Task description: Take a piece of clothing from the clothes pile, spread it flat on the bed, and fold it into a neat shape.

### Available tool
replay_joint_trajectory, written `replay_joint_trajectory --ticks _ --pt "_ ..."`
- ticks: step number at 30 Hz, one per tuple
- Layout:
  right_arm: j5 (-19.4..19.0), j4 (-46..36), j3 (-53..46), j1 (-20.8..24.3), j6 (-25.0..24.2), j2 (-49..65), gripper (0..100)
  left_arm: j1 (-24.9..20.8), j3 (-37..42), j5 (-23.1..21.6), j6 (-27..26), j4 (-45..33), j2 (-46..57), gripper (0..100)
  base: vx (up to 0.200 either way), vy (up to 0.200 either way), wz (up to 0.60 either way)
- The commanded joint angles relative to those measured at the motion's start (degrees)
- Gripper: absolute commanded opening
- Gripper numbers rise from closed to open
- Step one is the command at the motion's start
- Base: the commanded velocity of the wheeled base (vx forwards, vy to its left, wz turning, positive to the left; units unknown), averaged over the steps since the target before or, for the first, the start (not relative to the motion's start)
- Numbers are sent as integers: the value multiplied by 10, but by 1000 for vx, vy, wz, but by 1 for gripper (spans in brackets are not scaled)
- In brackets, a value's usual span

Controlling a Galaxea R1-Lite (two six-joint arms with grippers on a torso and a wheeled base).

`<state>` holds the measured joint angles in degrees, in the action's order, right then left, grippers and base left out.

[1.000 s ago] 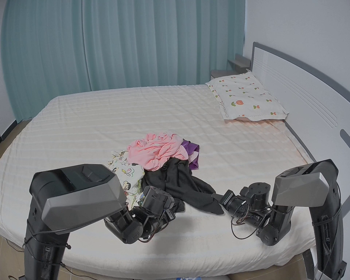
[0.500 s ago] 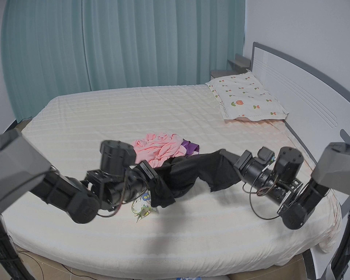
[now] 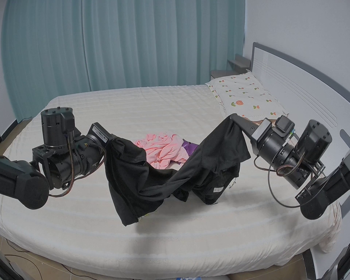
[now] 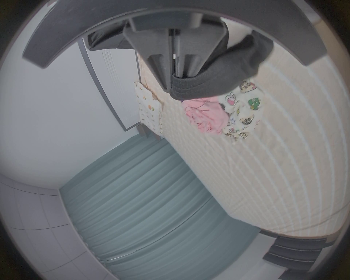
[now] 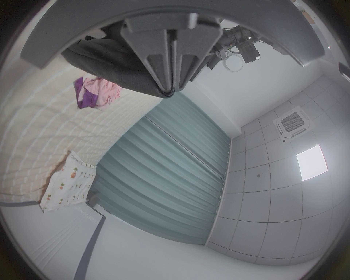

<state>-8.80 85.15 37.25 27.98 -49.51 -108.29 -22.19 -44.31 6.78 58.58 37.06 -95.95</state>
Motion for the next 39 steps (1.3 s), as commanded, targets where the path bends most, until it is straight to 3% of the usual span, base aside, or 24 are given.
replay_joint_trajectory --ticks 1,7,14,34,39 --pt "-1 17 -30 7 0 -47 0 2 41 -16 27 2 -16 0 0 0 0" --pt "0 16 -32 8 0 -53 0 2 68 -71 74 4 -12 0 0 0 0" --pt "2 19 -39 9 0 -54 0 9 78 -100 108 4 -14 0 -200 0 0" --pt "5 46 -44 29 2 -18 0 23 88 -105 103 6 9 0 -20 0 0" --pt "5 47 -39 41 3 -14 0 44 83 -113 104 5 20 0 0 200 0"
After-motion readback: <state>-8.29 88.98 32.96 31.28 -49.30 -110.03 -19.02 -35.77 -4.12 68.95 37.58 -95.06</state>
